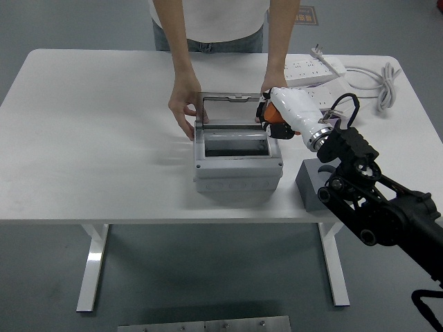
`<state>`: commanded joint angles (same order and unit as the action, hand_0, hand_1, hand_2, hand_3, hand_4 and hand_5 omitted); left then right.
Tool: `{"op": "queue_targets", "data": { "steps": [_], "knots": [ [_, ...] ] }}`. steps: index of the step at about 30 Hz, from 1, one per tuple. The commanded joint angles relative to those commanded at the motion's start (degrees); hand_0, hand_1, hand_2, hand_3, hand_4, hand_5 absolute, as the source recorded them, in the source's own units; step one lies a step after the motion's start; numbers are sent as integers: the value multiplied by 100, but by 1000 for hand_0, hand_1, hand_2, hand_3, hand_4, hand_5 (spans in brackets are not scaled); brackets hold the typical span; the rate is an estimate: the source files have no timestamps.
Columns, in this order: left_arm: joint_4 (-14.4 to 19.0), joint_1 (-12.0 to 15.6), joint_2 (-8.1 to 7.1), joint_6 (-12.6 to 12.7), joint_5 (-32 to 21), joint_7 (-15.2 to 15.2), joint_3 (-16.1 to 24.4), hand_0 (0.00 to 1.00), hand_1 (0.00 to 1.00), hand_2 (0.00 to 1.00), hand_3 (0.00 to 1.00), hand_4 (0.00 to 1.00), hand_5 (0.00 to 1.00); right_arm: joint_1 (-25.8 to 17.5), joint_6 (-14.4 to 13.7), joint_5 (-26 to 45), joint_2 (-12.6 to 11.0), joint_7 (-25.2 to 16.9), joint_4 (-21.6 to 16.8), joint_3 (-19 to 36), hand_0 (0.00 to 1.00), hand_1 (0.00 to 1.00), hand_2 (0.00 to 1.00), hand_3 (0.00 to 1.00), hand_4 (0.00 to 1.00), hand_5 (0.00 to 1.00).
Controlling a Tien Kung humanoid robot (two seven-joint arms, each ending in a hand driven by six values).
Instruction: Fetch the battery,place it into the box,close the lid of the box
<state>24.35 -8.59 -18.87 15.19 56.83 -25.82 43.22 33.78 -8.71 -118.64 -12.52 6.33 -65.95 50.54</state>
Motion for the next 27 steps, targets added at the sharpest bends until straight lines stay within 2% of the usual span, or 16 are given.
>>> {"op": "queue_targets", "data": {
  "steps": [10, 19, 27],
  "knots": [
    [9, -17, -7, -14, 11, -25, 12, 632, 698, 573, 541, 500, 2, 60, -43, 227, 147, -3, 77, -167, 169, 341, 399, 358, 353, 2],
    [20, -33, -6, -45, 75, -68, 50, 632, 698, 573, 541, 500, 2, 144, -248, 511, 440, -1, 328, -471, 163, 339, 397, 358, 357, 2],
    [24, -50, -23, -68, 146, -93, 90, 632, 698, 573, 541, 500, 2, 304, -332, 697, 593, -6, 423, -701, 166, 338, 395, 358, 358, 2]
  ]
}}
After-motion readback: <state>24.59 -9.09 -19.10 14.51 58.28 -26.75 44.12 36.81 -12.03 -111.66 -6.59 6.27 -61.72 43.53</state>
